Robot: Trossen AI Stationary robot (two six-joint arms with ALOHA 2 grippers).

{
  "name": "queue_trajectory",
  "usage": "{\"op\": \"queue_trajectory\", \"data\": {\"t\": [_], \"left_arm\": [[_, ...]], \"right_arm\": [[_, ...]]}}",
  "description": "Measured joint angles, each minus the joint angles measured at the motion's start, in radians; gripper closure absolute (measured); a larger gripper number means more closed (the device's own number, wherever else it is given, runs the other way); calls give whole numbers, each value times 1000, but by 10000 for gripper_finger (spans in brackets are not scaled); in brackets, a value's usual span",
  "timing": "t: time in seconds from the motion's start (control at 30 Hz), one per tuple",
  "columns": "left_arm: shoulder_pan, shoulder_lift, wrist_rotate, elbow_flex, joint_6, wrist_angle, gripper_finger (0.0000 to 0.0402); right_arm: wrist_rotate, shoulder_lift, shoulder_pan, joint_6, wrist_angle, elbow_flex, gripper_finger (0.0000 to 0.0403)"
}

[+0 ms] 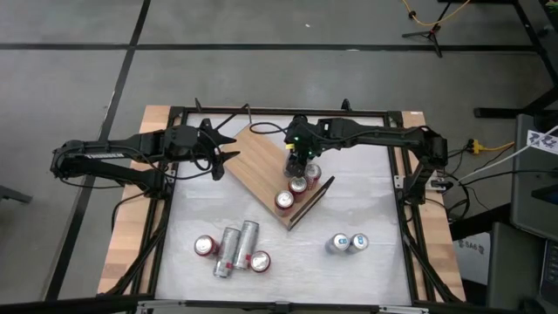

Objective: Place canned beverage on shelf
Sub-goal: Put the top left blue soda can on the shelf

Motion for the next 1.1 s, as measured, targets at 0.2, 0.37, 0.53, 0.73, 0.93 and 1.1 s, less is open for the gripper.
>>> {"op": "queue_trajectory", "data": {"t": [0.2, 0.37, 0.53, 0.73, 0.93, 1.1], "left_arm": [[0, 0, 0, 0, 0, 0, 221], [0, 0, 0, 0, 0, 0, 221], [0, 0, 0, 0, 0, 0, 221], [0, 0, 0, 0, 0, 0, 221], [0, 0, 0, 0, 0, 0, 221], [0, 0, 0, 0, 0, 0, 221]], "right_arm": [[-4, 1, 0, 1, 0, -1, 173], [-4, 1, 0, 1, 0, -1, 173], [-4, 1, 0, 2, 0, -2, 173], [-4, 2, 0, 2, 0, -2, 173], [-4, 2, 0, 2, 0, -2, 173], [-4, 2, 0, 0, 0, -3, 148]]}}
